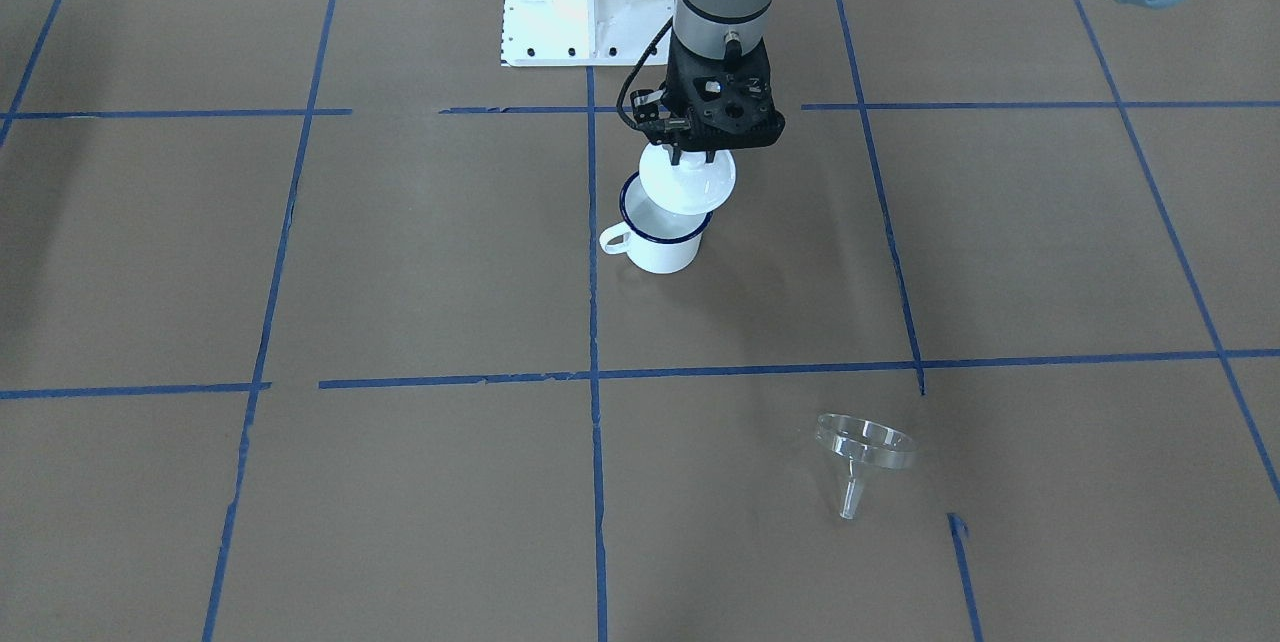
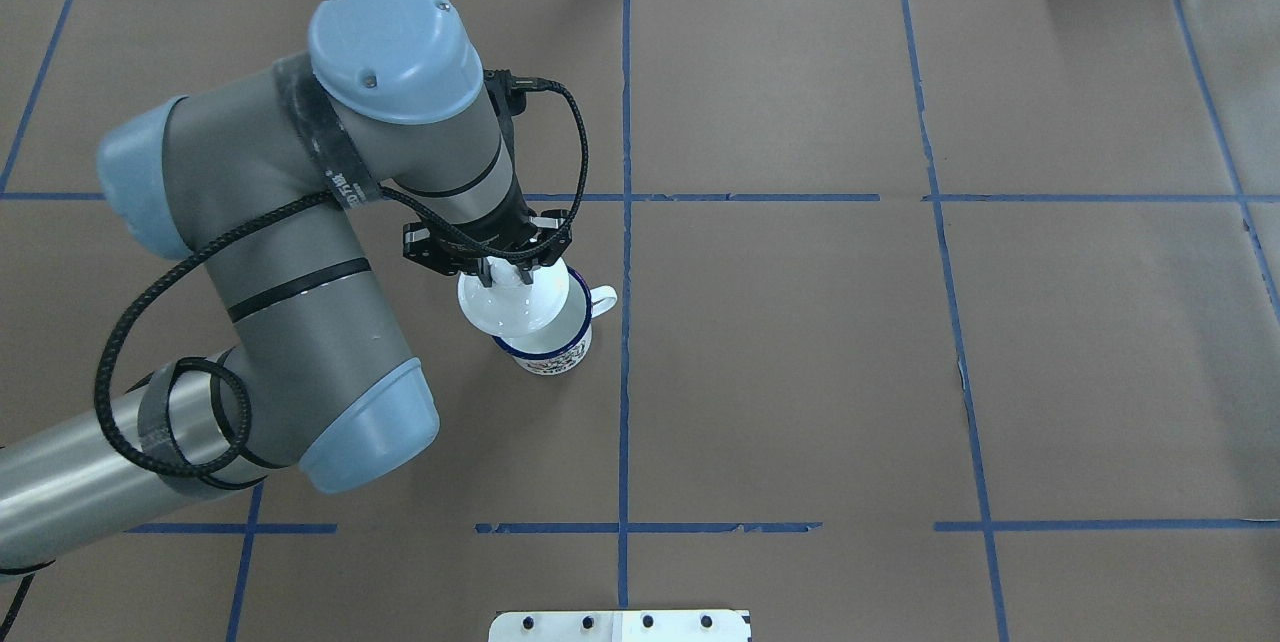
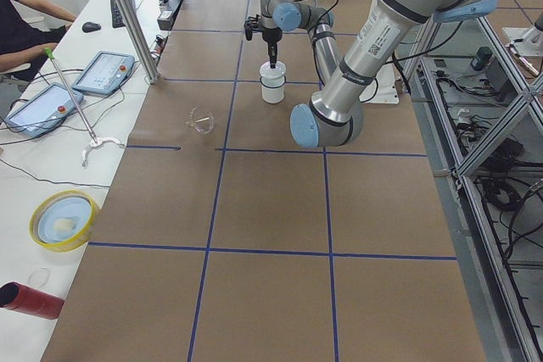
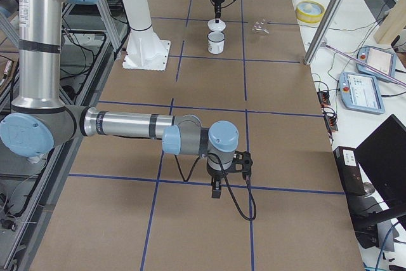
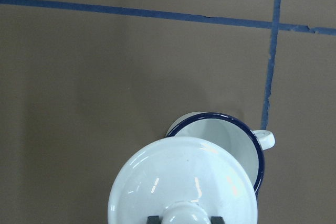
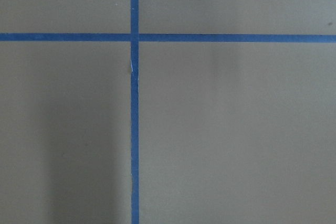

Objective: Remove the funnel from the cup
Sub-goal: 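Lower the lid onto the mug opening with the left gripper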

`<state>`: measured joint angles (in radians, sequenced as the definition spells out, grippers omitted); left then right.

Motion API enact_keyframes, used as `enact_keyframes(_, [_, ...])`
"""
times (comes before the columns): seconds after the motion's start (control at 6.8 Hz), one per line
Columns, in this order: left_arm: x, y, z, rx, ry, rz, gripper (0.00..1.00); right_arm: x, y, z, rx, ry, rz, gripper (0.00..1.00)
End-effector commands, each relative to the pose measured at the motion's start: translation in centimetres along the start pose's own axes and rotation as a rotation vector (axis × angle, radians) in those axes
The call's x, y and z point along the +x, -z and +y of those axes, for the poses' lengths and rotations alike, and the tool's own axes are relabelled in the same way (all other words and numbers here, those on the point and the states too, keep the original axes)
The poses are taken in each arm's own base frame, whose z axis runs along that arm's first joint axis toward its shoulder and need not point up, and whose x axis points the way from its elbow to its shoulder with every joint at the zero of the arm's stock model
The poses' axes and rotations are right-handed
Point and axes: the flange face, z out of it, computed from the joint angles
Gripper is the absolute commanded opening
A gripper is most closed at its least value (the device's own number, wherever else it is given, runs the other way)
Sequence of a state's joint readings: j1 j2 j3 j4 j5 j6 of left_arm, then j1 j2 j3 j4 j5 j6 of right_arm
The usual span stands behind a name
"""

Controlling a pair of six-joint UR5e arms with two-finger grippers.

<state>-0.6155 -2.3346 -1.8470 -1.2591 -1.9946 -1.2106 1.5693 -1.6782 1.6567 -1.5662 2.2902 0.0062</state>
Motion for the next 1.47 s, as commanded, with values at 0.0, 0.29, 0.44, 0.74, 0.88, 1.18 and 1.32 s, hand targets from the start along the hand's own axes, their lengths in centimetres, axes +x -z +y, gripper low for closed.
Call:
enact_keyframes(0.0, [0.9,-2.1,-0.4,0.009,0.004,0.001,0.0,0.0,0.1,-0.1,0.001,0.001,0.0,1.0])
enact_keyframes(0.29, [1.4,-3.8,0.9,0.007,-0.009,-0.021,0.0,0.0,0.0,0.0,0.0,0.0,0.0,1.0])
enact_keyframes(0.44, [1.4,-3.7,1.0,0.006,-0.008,-0.019,0.0,0.0,0.1,-0.1,0.001,0.001,0.0,1.0])
enact_keyframes(0.74, [1.3,-3.8,1.1,0.005,-0.01,-0.019,0.0,0.0,0.1,-0.1,0.001,0.001,0.0,1.0])
enact_keyframes(0.88, [1.2,-4.0,1.1,0.004,-0.011,-0.021,0.0,0.0,0.1,-0.1,0.001,0.001,0.0,1.0])
enact_keyframes(1.18, [1.4,-3.7,1.1,0.008,-0.015,-0.008,0.0,0.0,0.0,0.0,0.0,0.0,0.0,1.0])
enact_keyframes(1.32, [1.4,-3.8,1.2,0.008,-0.016,-0.007,0.0,0.0,0.0,0.0,0.0,0.0,0.0,1.0])
